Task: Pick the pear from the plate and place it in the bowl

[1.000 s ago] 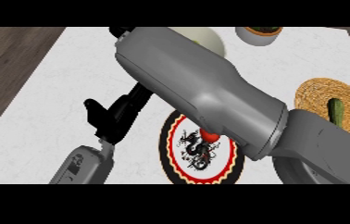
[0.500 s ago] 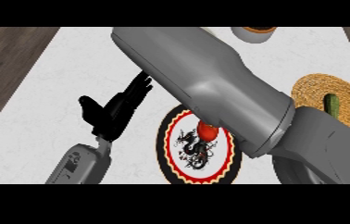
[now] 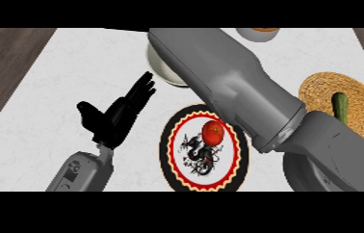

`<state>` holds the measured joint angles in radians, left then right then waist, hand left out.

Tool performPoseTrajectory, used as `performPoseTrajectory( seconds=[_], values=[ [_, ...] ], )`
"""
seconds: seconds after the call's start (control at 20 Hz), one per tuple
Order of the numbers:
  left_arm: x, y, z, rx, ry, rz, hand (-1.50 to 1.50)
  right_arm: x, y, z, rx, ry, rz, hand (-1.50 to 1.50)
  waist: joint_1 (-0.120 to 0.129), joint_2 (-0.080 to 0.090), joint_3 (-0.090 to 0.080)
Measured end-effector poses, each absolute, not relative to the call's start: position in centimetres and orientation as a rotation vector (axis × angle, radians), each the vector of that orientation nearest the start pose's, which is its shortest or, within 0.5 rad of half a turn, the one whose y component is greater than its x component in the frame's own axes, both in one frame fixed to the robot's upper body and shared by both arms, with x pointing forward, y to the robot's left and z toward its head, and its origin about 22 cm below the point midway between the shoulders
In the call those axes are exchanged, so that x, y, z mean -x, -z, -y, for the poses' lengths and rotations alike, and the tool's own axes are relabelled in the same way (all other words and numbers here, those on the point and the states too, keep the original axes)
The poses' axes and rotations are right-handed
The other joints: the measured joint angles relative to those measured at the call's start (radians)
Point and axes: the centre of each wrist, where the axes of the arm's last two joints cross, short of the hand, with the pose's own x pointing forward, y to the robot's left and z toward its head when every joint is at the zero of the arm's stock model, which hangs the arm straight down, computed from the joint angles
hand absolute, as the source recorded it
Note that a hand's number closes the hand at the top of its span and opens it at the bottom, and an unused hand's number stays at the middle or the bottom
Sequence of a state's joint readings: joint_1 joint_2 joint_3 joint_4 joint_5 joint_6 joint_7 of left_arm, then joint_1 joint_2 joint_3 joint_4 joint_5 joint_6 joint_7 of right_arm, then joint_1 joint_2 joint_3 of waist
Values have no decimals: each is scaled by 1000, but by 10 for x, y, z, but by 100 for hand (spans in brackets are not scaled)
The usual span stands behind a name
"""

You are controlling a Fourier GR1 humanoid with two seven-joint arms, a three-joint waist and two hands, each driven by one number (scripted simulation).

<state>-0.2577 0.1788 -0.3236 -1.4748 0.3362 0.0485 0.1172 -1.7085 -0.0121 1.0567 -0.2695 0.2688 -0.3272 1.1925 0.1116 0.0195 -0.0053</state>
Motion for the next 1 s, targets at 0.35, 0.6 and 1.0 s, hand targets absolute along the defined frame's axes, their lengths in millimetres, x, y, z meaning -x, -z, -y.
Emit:
performPoseTrajectory(
  seconds=[0.35, 0.6, 1.0],
  values=[
    [-284, -35, -178, 334, 219, 1491, 0, -440, -198, -10, 1571, -604, 1061, 150, -8, 6, 1],
    [-280, -34, -178, 340, 219, 1496, 0, -452, -170, 21, 1507, -559, 903, -150, -9, 12, 3],
    [-279, -38, -180, 338, 212, 1505, 0, -456, -139, 47, 1368, -424, 910, -150, -13, 14, 5]
  ],
)
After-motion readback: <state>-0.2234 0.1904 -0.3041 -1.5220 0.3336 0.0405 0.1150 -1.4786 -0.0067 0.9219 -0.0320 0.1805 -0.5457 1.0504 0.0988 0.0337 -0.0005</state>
